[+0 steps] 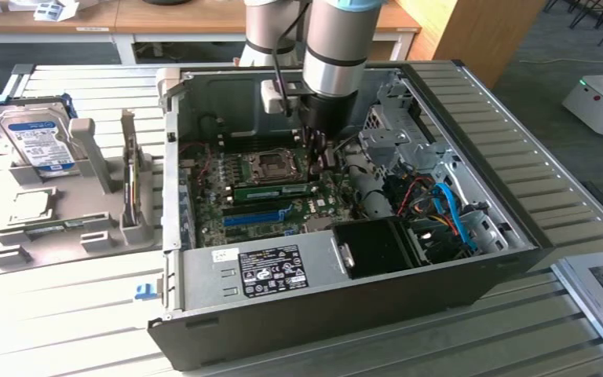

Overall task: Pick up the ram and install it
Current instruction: 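Press down the ram until it locks into place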

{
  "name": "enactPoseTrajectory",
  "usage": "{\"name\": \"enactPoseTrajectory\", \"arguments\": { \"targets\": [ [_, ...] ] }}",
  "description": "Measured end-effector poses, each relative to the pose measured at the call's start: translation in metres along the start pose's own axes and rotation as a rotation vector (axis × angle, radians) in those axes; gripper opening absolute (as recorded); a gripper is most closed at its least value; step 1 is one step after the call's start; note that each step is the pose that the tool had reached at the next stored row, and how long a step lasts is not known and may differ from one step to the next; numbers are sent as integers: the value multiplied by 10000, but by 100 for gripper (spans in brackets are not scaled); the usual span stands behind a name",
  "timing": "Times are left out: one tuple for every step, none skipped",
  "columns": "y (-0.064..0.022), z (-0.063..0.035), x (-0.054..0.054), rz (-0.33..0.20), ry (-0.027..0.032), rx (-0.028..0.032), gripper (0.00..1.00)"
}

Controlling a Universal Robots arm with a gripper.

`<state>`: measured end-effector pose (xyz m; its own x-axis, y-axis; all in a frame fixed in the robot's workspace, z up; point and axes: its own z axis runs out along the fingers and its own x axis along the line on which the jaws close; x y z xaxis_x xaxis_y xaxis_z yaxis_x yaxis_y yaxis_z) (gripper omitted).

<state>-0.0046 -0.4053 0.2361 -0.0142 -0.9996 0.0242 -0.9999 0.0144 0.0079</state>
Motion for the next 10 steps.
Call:
{"name": "enactPoseTrajectory", "arguments": {
  "targets": [
    [0, -16, 0, 0, 0, -4, 10],
    [0, -32, 1, -1, 0, -9, 10],
    [0, -48, 1, -1, 0, -12, 10],
    [0, -61, 1, -1, 0, -14, 10],
    [0, -78, 2, -1, -1, -15, 10],
    [1, -95, 2, -1, 0, -17, 10],
    [0, -112, 3, -1, 0, -18, 10],
    [1, -128, 3, -1, 0, -19, 10],
    [1, -142, 3, -1, 0, -20, 10],
    [1, -154, 4, -1, 1, -21, 10]
  ]
}}
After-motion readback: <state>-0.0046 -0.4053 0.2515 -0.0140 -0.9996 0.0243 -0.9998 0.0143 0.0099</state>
